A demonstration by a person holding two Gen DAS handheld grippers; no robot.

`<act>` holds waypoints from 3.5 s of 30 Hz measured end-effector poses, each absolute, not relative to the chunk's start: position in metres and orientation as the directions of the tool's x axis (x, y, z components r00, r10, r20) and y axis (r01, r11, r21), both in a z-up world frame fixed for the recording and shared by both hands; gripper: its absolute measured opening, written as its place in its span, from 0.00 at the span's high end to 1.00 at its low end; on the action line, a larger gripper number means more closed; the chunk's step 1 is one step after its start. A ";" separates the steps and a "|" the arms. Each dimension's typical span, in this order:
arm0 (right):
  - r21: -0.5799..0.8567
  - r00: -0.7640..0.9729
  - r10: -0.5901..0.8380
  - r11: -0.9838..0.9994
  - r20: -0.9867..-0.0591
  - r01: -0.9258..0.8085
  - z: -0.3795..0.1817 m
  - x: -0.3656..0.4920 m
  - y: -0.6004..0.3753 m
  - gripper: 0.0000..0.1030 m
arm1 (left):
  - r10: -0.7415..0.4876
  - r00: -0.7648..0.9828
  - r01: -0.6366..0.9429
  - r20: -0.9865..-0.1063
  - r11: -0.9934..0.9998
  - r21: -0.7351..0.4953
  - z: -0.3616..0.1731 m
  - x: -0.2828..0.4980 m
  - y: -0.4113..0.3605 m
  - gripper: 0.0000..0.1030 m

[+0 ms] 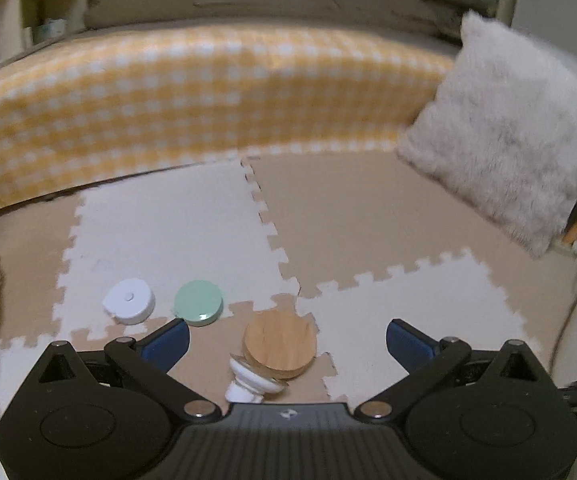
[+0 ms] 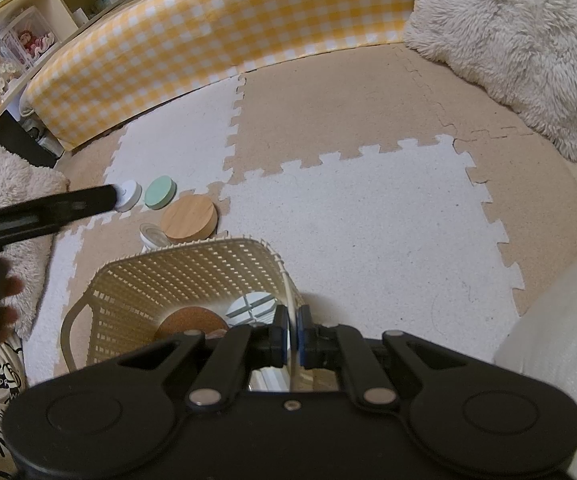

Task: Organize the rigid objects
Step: 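Move the left tool to the wooden lid and close on it, then carry the wooden lid with the left tool into the basket and release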

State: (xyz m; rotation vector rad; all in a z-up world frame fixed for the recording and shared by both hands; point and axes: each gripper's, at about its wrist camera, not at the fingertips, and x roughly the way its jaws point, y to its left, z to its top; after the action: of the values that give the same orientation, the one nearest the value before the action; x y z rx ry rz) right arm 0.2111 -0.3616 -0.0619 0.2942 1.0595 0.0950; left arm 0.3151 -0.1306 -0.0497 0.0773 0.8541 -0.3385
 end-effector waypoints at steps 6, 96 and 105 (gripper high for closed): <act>0.291 0.490 0.224 0.955 -0.842 0.064 -0.063 0.212 -0.364 0.95 | -0.251 0.505 0.371 -0.826 0.927 -0.055 -0.085 0.349 -0.148 0.00; 0.287 0.484 0.223 0.956 -0.846 0.062 -0.064 0.214 -0.363 0.95 | -0.384 0.144 0.575 -0.912 0.783 -0.238 -0.096 0.239 -0.213 0.37; 0.290 0.483 0.226 0.955 -0.846 0.062 -0.064 0.214 -0.363 0.95 | -0.409 0.098 0.546 -0.907 0.784 -0.294 -0.099 0.241 -0.217 0.25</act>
State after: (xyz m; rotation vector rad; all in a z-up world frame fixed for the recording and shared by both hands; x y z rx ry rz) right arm 0.2136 -0.3630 -0.0635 0.2994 1.0659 0.1017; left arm 0.2409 -0.2173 -0.0993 0.1283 1.2920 -0.7093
